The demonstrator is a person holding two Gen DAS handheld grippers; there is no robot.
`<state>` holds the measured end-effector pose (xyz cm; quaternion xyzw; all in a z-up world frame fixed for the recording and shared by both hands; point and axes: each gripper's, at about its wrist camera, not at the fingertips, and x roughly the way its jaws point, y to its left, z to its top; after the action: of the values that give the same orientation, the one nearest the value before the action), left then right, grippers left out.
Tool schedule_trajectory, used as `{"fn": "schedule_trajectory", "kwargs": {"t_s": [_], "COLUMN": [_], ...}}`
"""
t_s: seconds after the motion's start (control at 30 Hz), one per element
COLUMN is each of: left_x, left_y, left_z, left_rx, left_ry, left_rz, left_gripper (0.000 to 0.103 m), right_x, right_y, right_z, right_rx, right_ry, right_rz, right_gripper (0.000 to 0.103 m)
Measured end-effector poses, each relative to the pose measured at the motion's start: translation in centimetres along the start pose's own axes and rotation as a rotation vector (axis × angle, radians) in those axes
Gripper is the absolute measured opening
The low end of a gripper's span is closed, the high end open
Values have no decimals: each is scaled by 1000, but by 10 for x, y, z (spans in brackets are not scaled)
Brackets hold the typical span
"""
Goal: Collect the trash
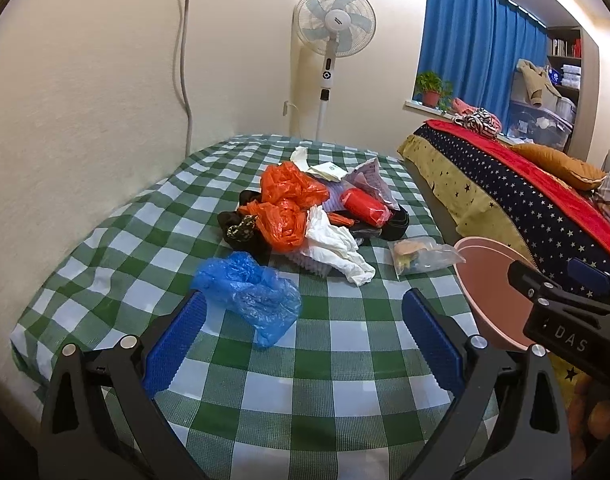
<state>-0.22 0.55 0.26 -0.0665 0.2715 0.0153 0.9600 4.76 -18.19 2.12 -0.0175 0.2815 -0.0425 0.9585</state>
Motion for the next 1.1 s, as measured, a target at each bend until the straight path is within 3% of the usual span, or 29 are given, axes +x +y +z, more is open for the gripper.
{"fn": "schedule_trajectory", "kwargs": {"t_s": [1.1], "left_x": [-2], "left_y": [-4], "left_z": [1], "left_rx": [3], "left_ry": [-3], "left_rz": [-5], "left_gripper": [95], "right_x": [0], "right_y": [3], "right_z": [2], "right_rx": [2], "right_ry": [0], "right_rz": [5], "right_gripper": [90]}}
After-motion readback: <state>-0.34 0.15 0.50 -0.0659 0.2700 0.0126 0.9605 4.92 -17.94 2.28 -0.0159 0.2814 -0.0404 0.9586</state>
